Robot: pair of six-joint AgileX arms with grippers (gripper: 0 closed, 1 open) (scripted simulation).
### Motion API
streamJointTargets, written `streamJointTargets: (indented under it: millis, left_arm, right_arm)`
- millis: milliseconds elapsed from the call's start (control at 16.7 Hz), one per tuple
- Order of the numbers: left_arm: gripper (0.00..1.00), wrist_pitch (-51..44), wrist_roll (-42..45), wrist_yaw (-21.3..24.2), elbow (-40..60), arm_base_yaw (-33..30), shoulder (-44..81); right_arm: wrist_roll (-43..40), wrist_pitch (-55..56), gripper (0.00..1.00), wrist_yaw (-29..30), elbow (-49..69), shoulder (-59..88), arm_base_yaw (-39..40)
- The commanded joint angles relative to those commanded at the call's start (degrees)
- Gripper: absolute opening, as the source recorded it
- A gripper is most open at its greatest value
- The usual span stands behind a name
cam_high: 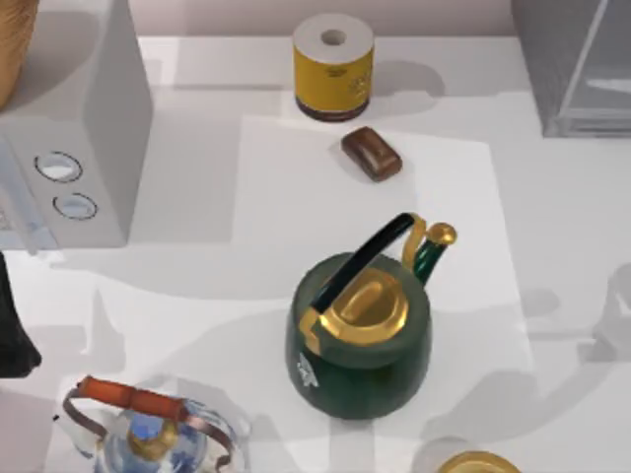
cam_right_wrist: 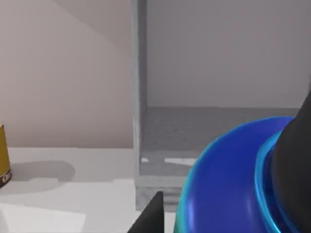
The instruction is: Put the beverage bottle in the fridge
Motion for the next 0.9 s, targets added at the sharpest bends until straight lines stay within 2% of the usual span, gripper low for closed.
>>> streamJointTargets:
  millis: [360, 900]
  left_arm:
    - [1.0, 0.0, 0.0, 0.0, 0.0, 0.0, 0.0]
    - [1.0, 0.0, 0.0, 0.0, 0.0, 0.0, 0.0]
  right_arm:
    - [0.86, 15.63, 0.01, -1.48, 13.46, 23.2, -3.31]
    - [2.14, 45.08, 0.01, -6.17, 37.93, 80.67, -11.35]
